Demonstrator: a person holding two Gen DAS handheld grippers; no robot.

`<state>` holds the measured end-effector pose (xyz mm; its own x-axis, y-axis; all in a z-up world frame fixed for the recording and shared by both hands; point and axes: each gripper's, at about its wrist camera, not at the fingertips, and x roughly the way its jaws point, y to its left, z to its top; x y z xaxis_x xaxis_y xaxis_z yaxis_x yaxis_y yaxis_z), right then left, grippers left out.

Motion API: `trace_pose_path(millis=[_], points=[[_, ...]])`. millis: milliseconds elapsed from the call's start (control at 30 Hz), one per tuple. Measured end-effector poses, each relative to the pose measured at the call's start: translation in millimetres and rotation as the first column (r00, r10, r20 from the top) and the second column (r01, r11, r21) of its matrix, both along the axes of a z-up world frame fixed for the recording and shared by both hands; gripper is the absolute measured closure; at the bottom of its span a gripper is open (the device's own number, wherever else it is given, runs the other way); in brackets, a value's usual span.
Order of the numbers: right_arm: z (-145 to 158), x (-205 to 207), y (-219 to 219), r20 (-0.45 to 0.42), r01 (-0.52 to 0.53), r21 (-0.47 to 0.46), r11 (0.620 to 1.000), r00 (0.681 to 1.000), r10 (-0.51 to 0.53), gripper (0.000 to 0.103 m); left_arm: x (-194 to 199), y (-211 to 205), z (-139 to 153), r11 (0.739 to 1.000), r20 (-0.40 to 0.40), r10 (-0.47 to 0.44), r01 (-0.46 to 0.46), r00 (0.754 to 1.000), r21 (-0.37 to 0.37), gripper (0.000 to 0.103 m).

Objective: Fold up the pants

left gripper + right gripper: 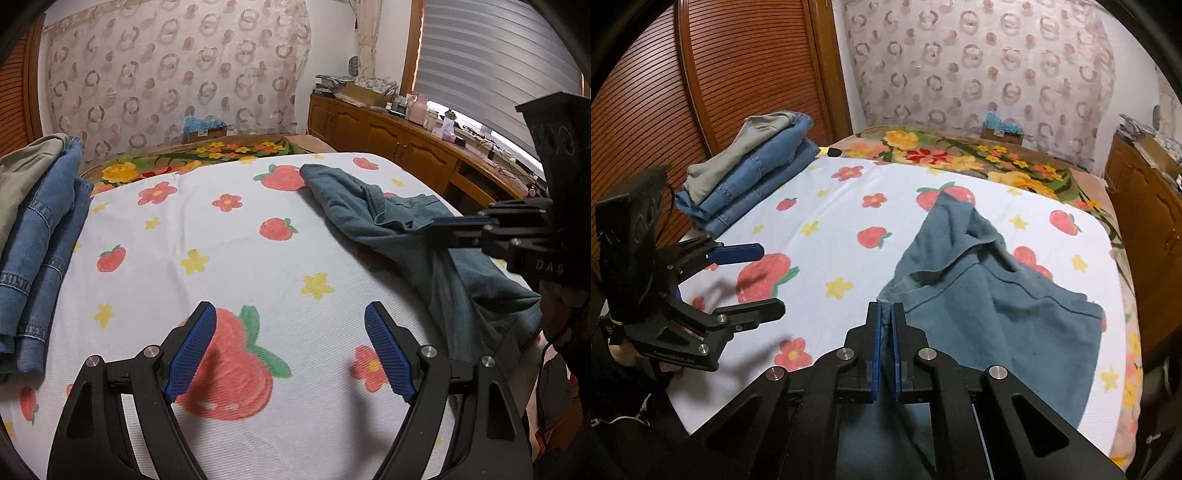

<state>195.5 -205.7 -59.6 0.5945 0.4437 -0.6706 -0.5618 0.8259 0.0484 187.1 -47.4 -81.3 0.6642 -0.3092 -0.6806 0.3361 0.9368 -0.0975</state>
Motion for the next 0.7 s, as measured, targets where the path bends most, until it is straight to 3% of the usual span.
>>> trace_pose_path(millis=[233,700], points=[[0,2,-12,-0.017,0.028,0.061,0.998,0.999,-0.027,0.098,1,0,-1,1.0,-0.006,0.006,-0.006,1.0,0.002,0.02],[9,5,-27,0.034,0.062,0.015,0.998,0.997,-0.063,0.101,2,2,-3,1.0,-0.012,0.012,-0.012,1.0,0.002,0.02]])
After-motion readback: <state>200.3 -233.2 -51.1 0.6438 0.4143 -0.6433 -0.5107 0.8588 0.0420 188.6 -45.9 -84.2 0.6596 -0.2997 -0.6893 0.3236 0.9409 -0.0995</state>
